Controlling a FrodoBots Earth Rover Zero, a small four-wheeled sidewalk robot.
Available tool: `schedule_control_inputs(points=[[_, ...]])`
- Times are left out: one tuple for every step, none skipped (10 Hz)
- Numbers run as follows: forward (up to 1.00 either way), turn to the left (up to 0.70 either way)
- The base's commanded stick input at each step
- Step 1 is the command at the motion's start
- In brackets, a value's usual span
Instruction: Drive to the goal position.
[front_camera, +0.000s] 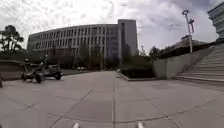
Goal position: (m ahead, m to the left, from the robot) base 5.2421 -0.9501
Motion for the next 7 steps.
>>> schedule_control_inputs(points=[[0.7, 0.14], [0.7, 0.14], [0.7, 0.06], [0.7, 0.01], [0.7, 0.0], [0.7, 0.0], [0.7, 0.0]])
